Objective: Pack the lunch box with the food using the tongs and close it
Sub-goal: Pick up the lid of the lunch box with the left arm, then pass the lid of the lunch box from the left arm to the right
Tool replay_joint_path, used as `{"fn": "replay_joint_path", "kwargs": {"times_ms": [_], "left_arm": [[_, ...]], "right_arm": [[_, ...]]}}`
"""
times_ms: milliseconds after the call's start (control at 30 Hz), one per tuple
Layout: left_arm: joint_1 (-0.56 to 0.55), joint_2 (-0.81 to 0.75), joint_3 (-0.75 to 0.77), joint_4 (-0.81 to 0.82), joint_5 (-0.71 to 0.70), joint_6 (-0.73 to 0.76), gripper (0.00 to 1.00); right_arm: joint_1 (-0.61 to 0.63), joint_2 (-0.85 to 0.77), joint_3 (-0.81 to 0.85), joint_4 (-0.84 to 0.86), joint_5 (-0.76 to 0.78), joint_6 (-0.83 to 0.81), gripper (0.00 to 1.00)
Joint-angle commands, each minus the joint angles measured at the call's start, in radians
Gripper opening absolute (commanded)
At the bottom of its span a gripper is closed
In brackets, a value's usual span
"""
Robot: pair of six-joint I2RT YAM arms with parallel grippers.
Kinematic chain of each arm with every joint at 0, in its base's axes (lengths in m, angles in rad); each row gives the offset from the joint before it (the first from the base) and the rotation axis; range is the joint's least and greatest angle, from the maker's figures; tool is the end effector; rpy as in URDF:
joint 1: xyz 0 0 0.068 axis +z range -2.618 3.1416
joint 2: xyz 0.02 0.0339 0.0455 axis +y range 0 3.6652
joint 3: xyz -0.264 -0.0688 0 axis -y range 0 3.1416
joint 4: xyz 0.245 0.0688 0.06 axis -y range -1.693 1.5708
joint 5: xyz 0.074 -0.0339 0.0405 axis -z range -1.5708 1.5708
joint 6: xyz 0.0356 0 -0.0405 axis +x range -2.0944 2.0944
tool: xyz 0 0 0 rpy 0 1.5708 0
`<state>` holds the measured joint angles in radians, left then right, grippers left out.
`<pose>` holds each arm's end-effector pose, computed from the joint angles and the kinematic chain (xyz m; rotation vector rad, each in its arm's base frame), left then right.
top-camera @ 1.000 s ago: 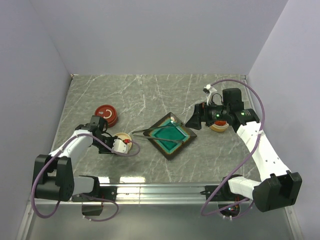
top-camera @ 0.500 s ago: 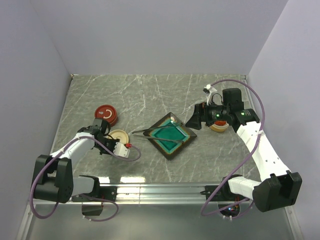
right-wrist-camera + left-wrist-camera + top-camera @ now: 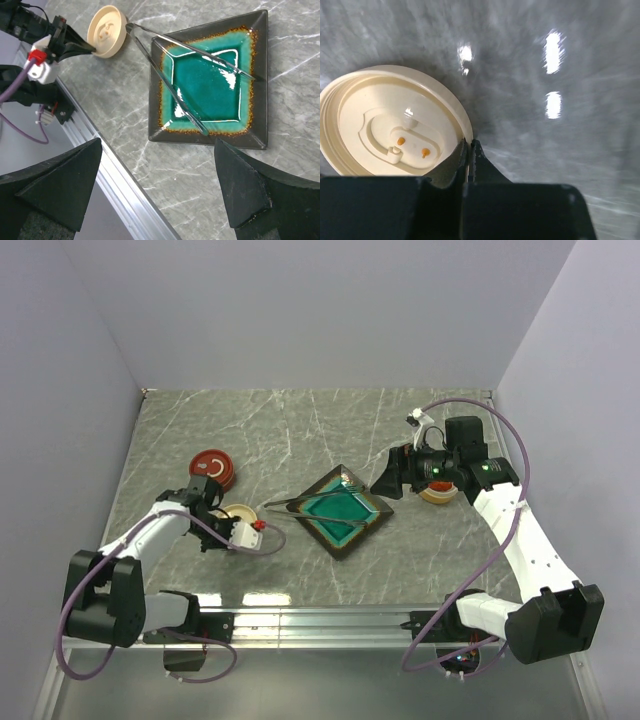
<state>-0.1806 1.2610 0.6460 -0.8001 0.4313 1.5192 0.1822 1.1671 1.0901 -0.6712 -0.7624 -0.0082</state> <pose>0.1850 -0.0489 0.1675 2.0848 1.7696 -0.3374 0.2299 0.0674 0.3294 -0.5959 2.1676 0.9681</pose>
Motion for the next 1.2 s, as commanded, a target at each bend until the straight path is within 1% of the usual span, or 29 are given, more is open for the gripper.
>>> {"fn": "replay_joint_path", "kwargs": {"times_ms": [0, 33, 100, 167, 233, 267, 333, 367, 400, 433, 467, 533, 567, 633, 667, 700, 767, 800, 833, 867, 900, 933, 1000, 1033, 1067, 1100, 1167], "left_arm": [[-0.007, -0.055, 0.112, -0.199, 0.141, -0.106, 0.00], [-0.007, -0.066, 0.159, -0.230, 0.171, -0.116, 0.00], [-0.008, -0.089, 0.204, -0.316, 0.194, -0.138, 0.00], [-0.007, -0.103, 0.259, -0.365, 0.227, -0.151, 0.00], [-0.007, -0.132, 0.319, -0.405, 0.263, -0.194, 0.00], [-0.007, -0.140, 0.343, -0.415, 0.318, -0.206, 0.00], [-0.007, -0.158, 0.434, -0.404, 0.386, -0.289, 0.00], [-0.007, -0.161, 0.466, -0.387, 0.477, -0.377, 0.00], [-0.007, -0.164, 0.528, -0.366, 0.521, -0.423, 0.00], [-0.007, -0.164, 0.556, -0.300, 0.574, -0.480, 0.00], [-0.007, -0.167, 0.581, -0.239, 0.657, -0.633, 0.00], [-0.007, -0.181, 0.619, -0.106, 0.727, -0.810, 0.00], [-0.008, -0.192, 0.618, 0.093, 0.750, -1.011, 0.00], [-0.008, -0.241, 0.569, 0.332, 0.779, -1.231, 0.00], [-0.008, -0.273, 0.519, 0.560, 0.781, -1.442, 0.00], [-0.008, -0.284, 0.500, 0.670, 0.779, -1.529, 0.00], [-0.019, -0.291, 0.489, 0.838, 0.770, -1.713, 0.00], [-0.022, -0.290, 0.495, 0.860, 0.762, -1.744, 0.00], [-0.034, -0.285, 0.500, 0.890, 0.762, -1.816, 0.00], [-0.039, -0.285, 0.500, 0.938, 0.762, -1.858, 0.00], [-0.045, -0.287, 0.494, 1.025, 0.756, -1.902, 0.00], [-0.055, -0.287, 0.488, 1.086, 0.745, -2.001, 0.00], [-0.068, -0.281, 0.478, 1.177, 0.741, -2.094, 0.00], [-0.075, -0.276, 0.477, 1.270, 0.739, -2.142, 0.00], [-0.077, -0.270, 0.463, 1.323, 0.735, -2.242, 0.00], [-0.077, -0.268, 0.460, 1.375, 0.727, -2.283, 0.00], [-0.077, -0.264, 0.463, 1.404, 0.722, -2.321, 0.00]], "right_arm": [[-0.006, -0.015, 0.027, 0.045, -0.026, 0.020, 1.00], [-0.007, -0.014, 0.028, 0.053, -0.028, 0.034, 1.00], [-0.006, -0.009, 0.036, 0.059, -0.031, 0.042, 1.00], [-0.006, -0.007, 0.047, 0.071, -0.029, 0.051, 1.00], [-0.006, -0.010, 0.051, 0.093, -0.029, 0.060, 1.00], [-0.009, -0.014, 0.054, 0.105, -0.032, 0.077, 1.00], [-0.006, -0.014, 0.056, 0.145, -0.043, 0.097, 1.00], [-0.006, -0.011, 0.057, 0.159, -0.054, 0.118, 1.00], [-0.007, -0.007, 0.059, 0.186, -0.073, 0.129, 1.00], [-0.007, -0.003, 0.062, 0.200, -0.084, 0.152, 1.00], [-0.007, 0.006, 0.070, 0.214, -0.090, 0.162, 1.00], [-0.007, 0.016, 0.080, 0.246, -0.119, 0.178, 1.00], [-0.007, 0.023, 0.094, 0.257, -0.127, 0.194, 1.00], [-0.007, 0.031, 0.109, 0.292, -0.149, 0.226, 0.99], [-0.006, 0.034, 0.114, 0.309, -0.155, 0.243, 0.99], [-0.006, 0.034, 0.116, 0.349, -0.166, 0.261, 0.99], [-0.006, 0.040, 0.114, 0.402, -0.196, 0.339, 0.99], [-0.006, 0.039, 0.108, 0.480, -0.207, 0.373, 0.99], [0.002, 0.037, 0.088, 0.528, -0.224, 0.446, 0.98], [0.006, 0.036, 0.079, 0.574, -0.227, 0.483, 0.98], [0.014, 0.034, 0.074, 0.658, -0.230, 0.516, 0.98], [0.026, 0.037, 0.073, 0.680, -0.230, 0.571, 0.98], [0.062, 0.049, 0.082, 0.775, -0.233, 0.622, 0.98], [0.071, 0.058, 0.097, 0.800, -0.232, 0.667, 0.97], [0.080, 0.062, 0.103, 0.827, -0.229, 0.689, 0.97], [0.100, 0.063, 0.109, 0.879, -0.219, 0.708, 0.97], [0.118, 0.065, 0.129, 0.913, -0.201, 0.746, 0.97]]}}
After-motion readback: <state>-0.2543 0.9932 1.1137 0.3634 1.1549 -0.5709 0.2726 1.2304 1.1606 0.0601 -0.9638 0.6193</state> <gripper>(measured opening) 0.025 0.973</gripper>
